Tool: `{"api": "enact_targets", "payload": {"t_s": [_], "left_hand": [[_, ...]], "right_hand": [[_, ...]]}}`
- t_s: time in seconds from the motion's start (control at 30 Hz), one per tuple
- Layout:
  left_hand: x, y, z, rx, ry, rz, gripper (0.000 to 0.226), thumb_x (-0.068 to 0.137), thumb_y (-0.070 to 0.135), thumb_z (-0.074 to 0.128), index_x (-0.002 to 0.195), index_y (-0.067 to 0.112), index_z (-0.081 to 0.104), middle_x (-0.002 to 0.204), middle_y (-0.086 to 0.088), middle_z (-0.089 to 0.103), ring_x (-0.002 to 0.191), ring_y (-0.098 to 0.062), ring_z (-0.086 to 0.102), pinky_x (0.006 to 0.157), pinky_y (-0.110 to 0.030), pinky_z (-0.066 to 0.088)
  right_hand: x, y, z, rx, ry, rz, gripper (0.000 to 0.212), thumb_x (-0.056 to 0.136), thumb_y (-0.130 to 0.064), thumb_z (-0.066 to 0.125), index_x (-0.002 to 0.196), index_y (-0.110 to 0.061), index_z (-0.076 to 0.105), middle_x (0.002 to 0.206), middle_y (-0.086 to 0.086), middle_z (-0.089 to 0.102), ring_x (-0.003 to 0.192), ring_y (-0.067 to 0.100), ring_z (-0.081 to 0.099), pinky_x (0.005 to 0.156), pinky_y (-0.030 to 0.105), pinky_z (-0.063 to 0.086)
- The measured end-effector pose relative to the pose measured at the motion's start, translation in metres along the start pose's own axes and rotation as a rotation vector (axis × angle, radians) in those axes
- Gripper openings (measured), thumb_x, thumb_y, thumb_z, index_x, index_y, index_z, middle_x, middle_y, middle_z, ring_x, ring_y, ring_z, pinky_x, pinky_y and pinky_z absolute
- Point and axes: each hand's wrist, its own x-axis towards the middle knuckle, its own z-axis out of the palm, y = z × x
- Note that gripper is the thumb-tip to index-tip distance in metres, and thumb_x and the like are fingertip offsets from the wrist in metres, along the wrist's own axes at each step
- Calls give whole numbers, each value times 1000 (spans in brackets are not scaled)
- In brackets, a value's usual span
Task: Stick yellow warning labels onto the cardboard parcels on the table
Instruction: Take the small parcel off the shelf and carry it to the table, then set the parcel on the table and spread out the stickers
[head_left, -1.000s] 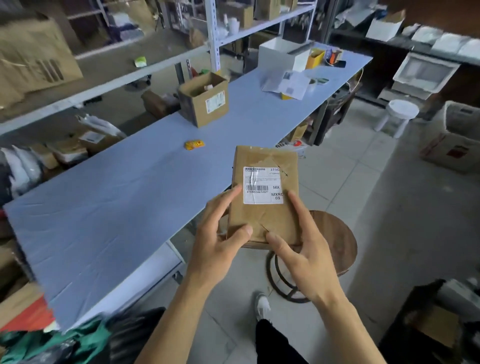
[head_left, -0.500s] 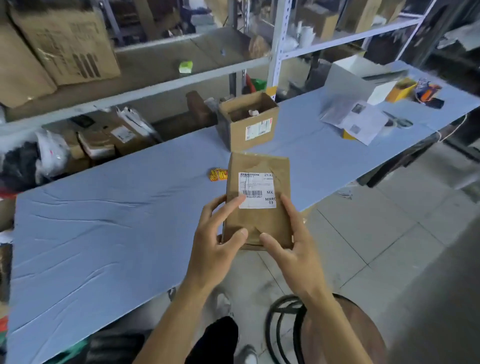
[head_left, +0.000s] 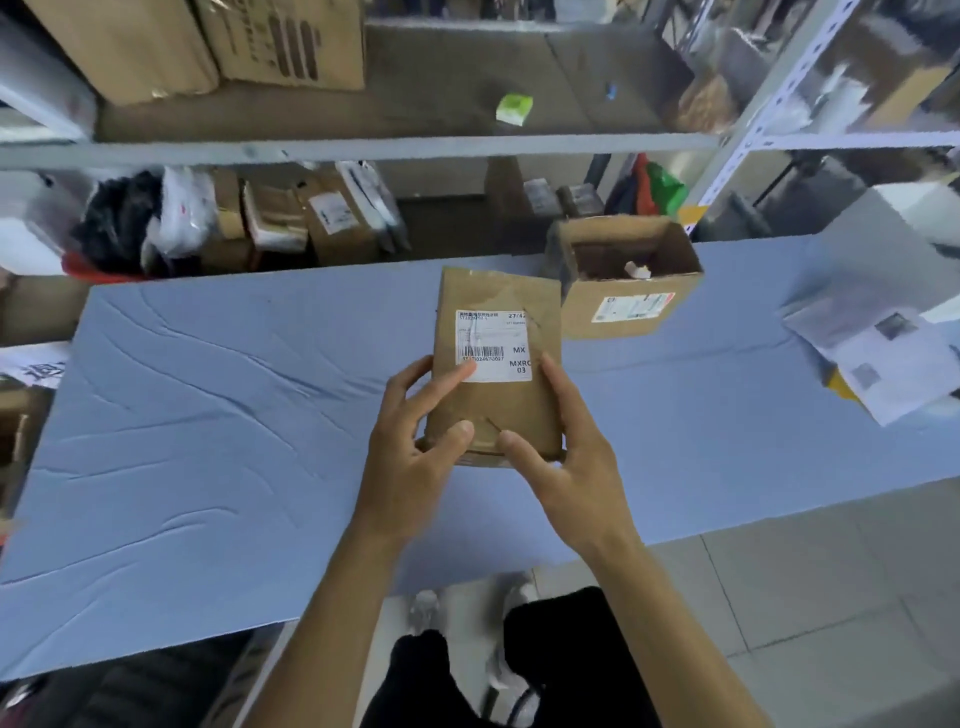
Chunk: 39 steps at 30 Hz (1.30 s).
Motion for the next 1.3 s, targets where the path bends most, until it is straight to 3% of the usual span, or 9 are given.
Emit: {"api": "enact_targets", "payload": {"t_s": [0.2, 0.33, 0.57, 0.67, 0.77, 0.93, 1.07, 1.17, 1.3], "left_hand": [[8, -52, 48, 43, 158, -73, 50, 93, 4, 57, 132, 36, 58, 147, 4, 40, 134, -4, 44, 87, -2, 47], [2, -96, 89, 100, 301, -69, 50, 92, 5, 59, 132, 34, 57, 149, 1, 39, 124, 18, 44, 87, 1, 44], [-37, -171, 138, 130, 435, -68, 50, 91, 16, 62, 135, 38, 54, 147, 6, 44, 126, 8, 48, 85, -1, 45], [-62, -202, 148, 205, 422, -36, 50, 94, 13, 61, 139, 33, 52, 145, 5, 47, 119, 19, 47, 89, 3, 39], [-76, -214, 149, 335, 399, 14, 49, 96, 23, 59, 143, 35, 48, 147, 2, 46, 126, 8, 47, 97, 3, 32], [-90, -195, 158, 521, 325, -31, 69, 83, 32, 68, 146, 37, 41, 164, -6, 4, 152, -23, 16, 118, -30, 31], [-91, -203, 175, 770, 454, -70, 97, 65, 54, 77, 148, 35, 32, 164, -13, -9, 147, -42, 2, 111, -54, 35], [-81, -215, 164, 776, 584, -45, 93, 59, 63, 74, 140, 36, 37, 163, -11, -3, 145, -43, 7, 104, -55, 42], [-72, -225, 134, 684, 509, 12, 88, 55, 57, 77, 135, 39, 44, 158, -2, 2, 143, -36, 9, 110, -47, 37]], "right_hand": [[40, 65, -8, -19, -151, -12, 72, 85, -31, 68, 143, -50, 30, 145, -21, 46, 127, 1, 51, 100, 36, 52], [58, 123, -9, -8, -260, -62, 72, 85, -34, 69, 143, -52, 31, 145, -25, 45, 125, -3, 51, 98, 37, 53], [47, 204, -4, 9, -363, -134, 73, 82, -43, 69, 142, -53, 29, 142, -26, 47, 116, -16, 50, 83, 0, 43], [26, 234, 6, -25, -373, -170, 74, 84, -40, 67, 146, -47, 28, 145, -21, 46, 122, -6, 51, 95, 13, 43], [16, 248, 12, -61, -345, -228, 76, 83, -42, 64, 148, -43, 24, 151, -13, 42, 131, 8, 49, 108, 33, 43], [3, 233, 5, -43, -381, -244, 68, 87, -36, 64, 146, -41, 31, 125, -21, 51, 114, 6, 54, 97, 23, 42], [2, 233, 20, -105, -396, -345, 64, 91, -37, 56, 148, -35, 27, 144, -3, 48, 129, 19, 49, 92, 23, 35], [16, 239, 25, -87, -487, -328, 65, 87, -45, 58, 146, -40, 31, 139, -8, 46, 132, 19, 47, 104, 30, 40], [53, 247, 19, -168, -479, -399, 60, 81, -49, 64, 138, -41, 44, 143, 0, 39, 133, 18, 44, 113, 36, 37]]}}
